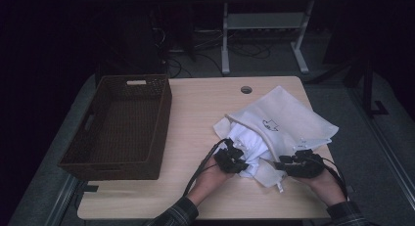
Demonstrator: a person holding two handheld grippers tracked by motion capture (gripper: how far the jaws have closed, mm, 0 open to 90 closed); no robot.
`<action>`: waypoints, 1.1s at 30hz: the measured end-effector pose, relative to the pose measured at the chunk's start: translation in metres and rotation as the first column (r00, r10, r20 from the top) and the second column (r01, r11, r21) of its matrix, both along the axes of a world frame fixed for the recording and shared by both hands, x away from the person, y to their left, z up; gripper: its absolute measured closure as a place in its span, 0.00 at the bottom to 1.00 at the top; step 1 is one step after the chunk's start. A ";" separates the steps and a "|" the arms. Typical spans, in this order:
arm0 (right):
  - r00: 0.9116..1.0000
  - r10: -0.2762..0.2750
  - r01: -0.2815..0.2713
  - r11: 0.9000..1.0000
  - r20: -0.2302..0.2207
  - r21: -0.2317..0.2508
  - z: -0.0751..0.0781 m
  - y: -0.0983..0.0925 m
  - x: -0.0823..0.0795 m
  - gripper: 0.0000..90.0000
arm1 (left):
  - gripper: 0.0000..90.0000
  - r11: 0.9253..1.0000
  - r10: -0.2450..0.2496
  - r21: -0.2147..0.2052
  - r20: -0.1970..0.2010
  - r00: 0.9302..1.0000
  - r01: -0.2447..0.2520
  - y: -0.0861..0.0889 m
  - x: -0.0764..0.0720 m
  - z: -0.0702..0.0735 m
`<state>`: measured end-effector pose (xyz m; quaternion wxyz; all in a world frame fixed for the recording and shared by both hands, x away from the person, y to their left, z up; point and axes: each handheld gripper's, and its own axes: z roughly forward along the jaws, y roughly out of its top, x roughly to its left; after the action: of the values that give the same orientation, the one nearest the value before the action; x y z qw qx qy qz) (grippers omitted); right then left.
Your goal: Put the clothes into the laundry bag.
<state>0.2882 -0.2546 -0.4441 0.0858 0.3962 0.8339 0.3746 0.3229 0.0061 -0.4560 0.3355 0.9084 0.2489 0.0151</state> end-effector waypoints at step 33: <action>0.995 0.056 -0.057 0.998 0.085 0.016 0.016 0.004 -0.004 0.96 | 0.94 0.995 0.012 -0.098 -0.001 1.000 -0.012 -0.005 -0.004 0.019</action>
<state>0.2843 -0.2507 -0.4283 0.1067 0.3571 0.8369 0.4009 0.3194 0.0012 -0.4370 0.3797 0.8893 0.2548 0.0046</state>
